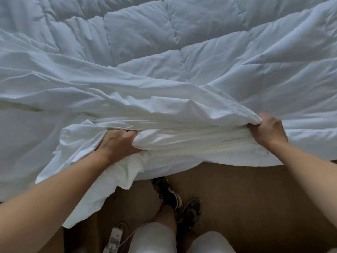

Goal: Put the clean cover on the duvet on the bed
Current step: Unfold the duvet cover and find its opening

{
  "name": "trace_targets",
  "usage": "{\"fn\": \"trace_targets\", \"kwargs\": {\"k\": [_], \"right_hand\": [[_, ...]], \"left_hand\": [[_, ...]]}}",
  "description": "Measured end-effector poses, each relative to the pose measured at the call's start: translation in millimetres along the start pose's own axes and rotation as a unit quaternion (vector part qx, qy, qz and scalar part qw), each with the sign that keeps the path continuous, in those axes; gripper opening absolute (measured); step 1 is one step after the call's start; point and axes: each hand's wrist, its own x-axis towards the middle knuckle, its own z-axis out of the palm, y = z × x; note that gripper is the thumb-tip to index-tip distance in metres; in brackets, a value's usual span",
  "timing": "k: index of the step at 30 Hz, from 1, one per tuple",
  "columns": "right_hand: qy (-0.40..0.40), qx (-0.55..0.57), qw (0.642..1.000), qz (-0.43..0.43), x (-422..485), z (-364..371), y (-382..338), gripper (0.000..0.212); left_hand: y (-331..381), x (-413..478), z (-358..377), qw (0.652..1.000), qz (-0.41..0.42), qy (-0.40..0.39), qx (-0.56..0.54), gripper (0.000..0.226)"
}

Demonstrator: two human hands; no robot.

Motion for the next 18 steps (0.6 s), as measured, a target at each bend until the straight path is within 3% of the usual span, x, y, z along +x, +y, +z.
{"fn": "trace_targets", "kwargs": {"k": [5, 8, 9, 11, 13, 16, 18], "right_hand": [[0.012, 0.016, 0.999, 0.026, -11, -6, 9, 0.056], [-0.126, -0.036, 0.991, 0.037, -9, -7, -7, 0.036], [-0.176, -0.040, 0.983, 0.032, -7, -11, -15, 0.038], [-0.238, -0.014, 0.971, -0.009, -3, -25, -37, 0.090], [-0.204, -0.002, 0.975, -0.088, 2, -33, -76, 0.134], [-0.099, 0.034, 0.969, -0.226, 9, -12, -175, 0.138], [-0.130, -0.022, 0.957, -0.259, 10, 20, -240, 0.126]], "left_hand": [[-4, -4, 5, 1.000, 0.021, 0.013, -0.016, 0.066], [2, -1, 4, 0.997, -0.025, -0.067, -0.018, 0.083], [5, 1, 4, 0.995, -0.039, -0.092, -0.019, 0.087], [15, 3, 4, 0.991, -0.056, -0.115, -0.032, 0.094], [30, 4, 9, 0.988, -0.067, -0.130, -0.038, 0.103], [58, 9, 14, 0.980, -0.083, -0.178, -0.036, 0.106], [68, 16, 14, 0.974, -0.093, -0.201, -0.042, 0.097]]}}
